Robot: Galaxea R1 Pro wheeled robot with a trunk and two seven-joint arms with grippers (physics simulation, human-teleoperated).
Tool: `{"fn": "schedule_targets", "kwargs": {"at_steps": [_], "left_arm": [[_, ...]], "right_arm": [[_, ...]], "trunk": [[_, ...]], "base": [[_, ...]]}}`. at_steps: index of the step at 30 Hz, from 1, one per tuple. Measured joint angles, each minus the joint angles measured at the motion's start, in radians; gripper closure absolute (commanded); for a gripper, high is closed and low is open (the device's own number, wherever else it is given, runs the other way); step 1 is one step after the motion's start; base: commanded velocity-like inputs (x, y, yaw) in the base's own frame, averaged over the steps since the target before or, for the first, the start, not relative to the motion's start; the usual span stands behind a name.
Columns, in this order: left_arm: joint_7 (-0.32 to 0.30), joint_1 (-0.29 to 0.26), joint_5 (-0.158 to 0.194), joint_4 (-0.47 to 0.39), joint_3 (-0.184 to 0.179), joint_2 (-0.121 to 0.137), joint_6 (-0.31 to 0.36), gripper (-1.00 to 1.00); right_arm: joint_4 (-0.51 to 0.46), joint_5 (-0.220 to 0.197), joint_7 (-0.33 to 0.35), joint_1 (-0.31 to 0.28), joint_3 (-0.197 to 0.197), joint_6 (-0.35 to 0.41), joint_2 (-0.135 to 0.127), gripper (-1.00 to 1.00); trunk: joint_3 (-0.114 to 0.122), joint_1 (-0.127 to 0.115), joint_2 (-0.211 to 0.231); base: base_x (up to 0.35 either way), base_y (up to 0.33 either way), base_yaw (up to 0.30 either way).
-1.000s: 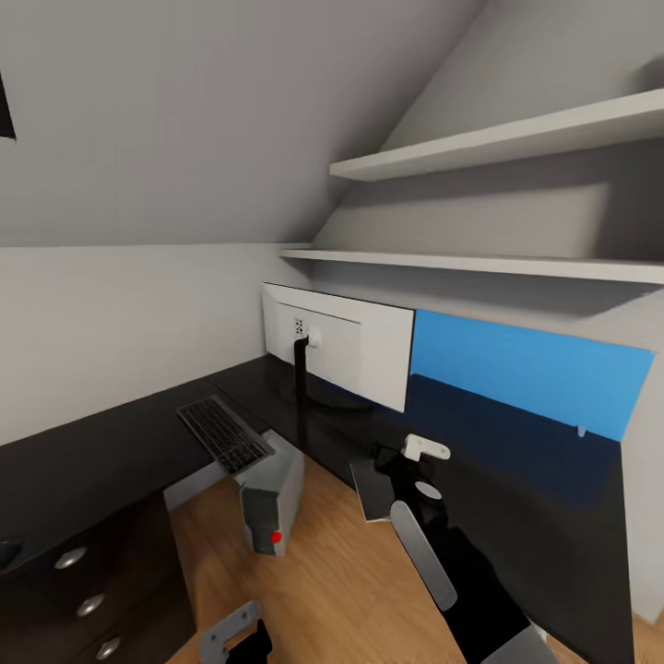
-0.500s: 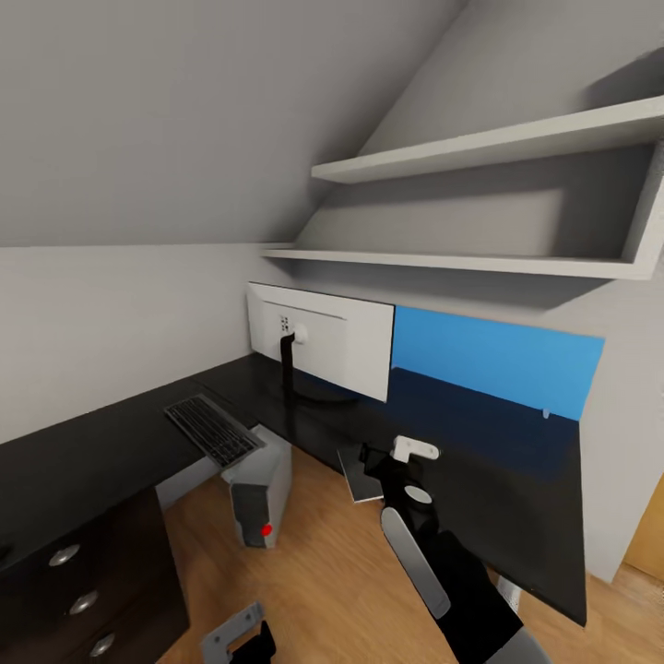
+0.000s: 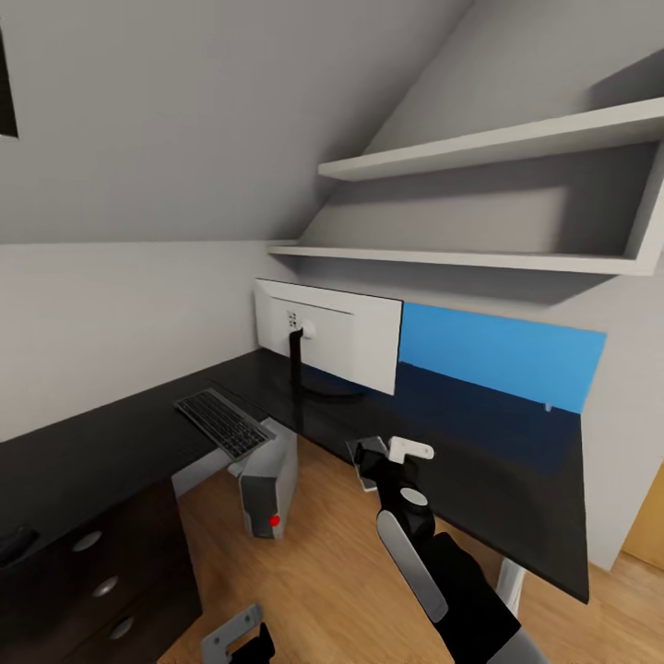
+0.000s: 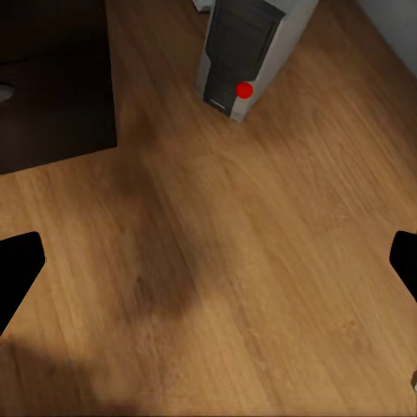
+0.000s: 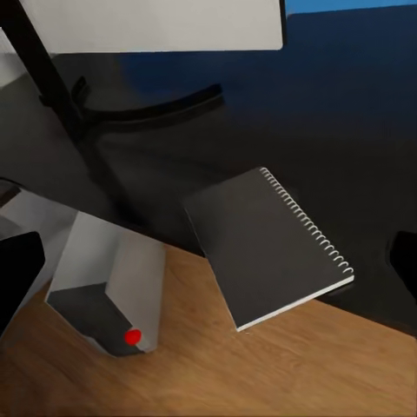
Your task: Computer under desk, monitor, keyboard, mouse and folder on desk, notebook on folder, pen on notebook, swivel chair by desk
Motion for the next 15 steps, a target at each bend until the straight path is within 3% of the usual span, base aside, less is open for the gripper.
{"fn": "schedule_targets", "kwargs": {"at_steps": [5,11,15], "left_arm": [[0.0,0.0,0.001,0.001,0.001,0.0,0.0,-1.0],[0.001,0.0,0.0,0.001,0.0,0.0,0.0,-1.0],[0.002,0.0,-0.002,0.001,-0.005,-0.002,0.0,-1.0]], "right_arm": [[0.005,-0.001,0.001,0.0,-0.001,0.0,-0.003,-1.0],[0.007,-0.014,0.003,0.0,-0.003,0.001,-0.005,-1.0],[0.005,-0.094,0.004,0.0,-0.006,0.001,-0.012,-1.0]], "trunk": [[0.0,0.0,0.0],[-0.001,0.0,0.0],[-0.001,0.0,0.0]], "base": [[0.099,0.179,0.0],[0.027,0.047,0.0],[0.007,0.011,0.0]]}}
